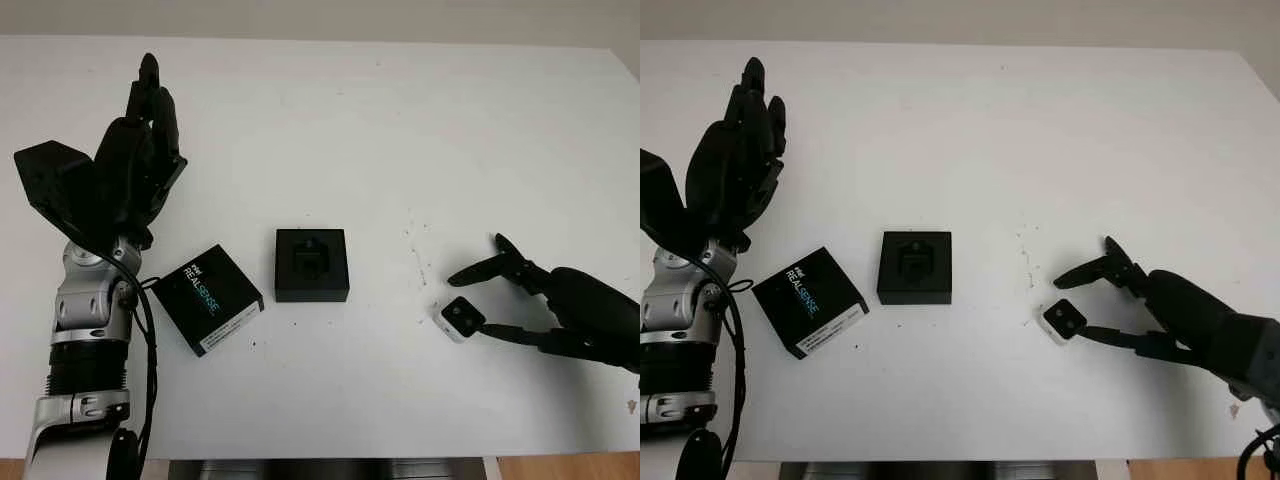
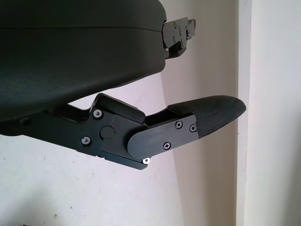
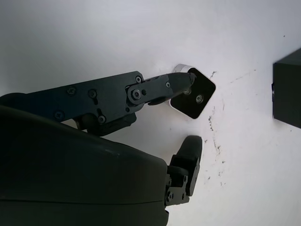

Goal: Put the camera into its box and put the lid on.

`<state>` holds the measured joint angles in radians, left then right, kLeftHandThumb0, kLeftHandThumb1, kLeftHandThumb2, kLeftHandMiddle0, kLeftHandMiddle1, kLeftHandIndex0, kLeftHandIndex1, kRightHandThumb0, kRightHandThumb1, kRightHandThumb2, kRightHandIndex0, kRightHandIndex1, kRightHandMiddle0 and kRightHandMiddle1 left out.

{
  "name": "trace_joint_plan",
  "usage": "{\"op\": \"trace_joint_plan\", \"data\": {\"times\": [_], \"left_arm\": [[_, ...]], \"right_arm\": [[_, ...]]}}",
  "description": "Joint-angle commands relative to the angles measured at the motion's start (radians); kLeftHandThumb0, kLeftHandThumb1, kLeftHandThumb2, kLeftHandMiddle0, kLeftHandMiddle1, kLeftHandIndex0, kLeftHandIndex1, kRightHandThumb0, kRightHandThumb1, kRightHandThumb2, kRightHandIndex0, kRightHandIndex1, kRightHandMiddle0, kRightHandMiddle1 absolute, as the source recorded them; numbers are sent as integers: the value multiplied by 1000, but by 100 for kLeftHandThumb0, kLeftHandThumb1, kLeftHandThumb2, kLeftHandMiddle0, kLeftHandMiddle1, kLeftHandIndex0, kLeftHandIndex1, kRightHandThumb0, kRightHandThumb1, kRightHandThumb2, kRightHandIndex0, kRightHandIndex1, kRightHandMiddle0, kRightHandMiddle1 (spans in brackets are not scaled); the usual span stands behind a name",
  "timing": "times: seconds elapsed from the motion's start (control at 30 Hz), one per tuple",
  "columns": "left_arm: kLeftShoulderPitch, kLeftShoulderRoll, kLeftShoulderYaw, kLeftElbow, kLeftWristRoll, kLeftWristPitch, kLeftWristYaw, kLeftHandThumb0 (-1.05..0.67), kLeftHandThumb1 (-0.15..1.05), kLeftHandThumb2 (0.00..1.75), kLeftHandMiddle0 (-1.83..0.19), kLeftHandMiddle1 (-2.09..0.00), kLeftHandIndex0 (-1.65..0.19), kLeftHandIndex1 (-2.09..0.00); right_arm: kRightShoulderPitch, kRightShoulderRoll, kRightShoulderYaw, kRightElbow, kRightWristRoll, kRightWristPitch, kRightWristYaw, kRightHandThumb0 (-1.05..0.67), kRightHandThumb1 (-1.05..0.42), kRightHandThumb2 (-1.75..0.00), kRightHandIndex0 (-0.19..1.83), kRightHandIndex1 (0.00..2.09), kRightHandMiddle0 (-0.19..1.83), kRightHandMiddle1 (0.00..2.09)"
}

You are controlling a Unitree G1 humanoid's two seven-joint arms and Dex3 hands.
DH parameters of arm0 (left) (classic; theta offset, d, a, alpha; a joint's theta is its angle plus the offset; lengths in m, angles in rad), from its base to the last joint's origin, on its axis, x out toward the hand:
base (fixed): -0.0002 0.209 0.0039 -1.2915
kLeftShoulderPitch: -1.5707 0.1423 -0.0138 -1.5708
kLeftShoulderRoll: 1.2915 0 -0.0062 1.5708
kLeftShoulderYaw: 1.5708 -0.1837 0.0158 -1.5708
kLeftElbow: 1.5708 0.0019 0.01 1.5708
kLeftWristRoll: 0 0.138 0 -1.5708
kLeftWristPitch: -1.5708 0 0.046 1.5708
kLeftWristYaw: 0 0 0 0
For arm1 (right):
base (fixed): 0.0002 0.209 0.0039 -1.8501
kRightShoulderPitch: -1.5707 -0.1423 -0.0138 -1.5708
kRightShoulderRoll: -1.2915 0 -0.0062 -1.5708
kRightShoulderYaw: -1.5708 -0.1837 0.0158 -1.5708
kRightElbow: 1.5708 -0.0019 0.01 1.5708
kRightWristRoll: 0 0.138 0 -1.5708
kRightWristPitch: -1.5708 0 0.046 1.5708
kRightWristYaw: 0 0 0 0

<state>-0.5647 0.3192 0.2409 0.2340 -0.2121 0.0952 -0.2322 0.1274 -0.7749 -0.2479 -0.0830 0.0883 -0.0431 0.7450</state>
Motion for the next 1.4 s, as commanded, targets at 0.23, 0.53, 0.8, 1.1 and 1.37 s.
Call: {"op": "trace_joint_plan", "data": {"times": [0.23, 0.53, 0.8, 1.1, 1.37], "left_arm": [[-3, 16, 4, -20, -4, 7, -4, -82, 105, 73, 19, 0, 19, 0], [-5, 13, 0, -14, -1, 2, -6, -82, 105, 73, 19, 0, 19, 0], [-3, 13, -4, -20, 2, 10, -3, -81, 105, 74, 19, 0, 19, 0], [2, 17, 0, -24, -1, 7, -8, -81, 105, 74, 19, 0, 19, 0], [6, 20, 4, -32, -2, 17, -12, -82, 105, 72, 19, 0, 19, 0]], "right_arm": [[80, -67, -5, -178, -140, 6, -24, -62, -98, -5, -19, 0, -10, 20], [90, -55, -5, -294, -310, -114, -119, -42, -95, -4, -19, 0, 7, 21], [94, 26, 9, -255, -361, -197, -256, -24, -97, -6, -16, 4, 31, 27], [56, 34, 49, -113, -444, -227, -352, -25, -104, -6, -6, 6, 20, 79], [42, 28, 51, -57, -413, -186, -345, -26, -103, -5, -5, 5, 25, 69]]}}
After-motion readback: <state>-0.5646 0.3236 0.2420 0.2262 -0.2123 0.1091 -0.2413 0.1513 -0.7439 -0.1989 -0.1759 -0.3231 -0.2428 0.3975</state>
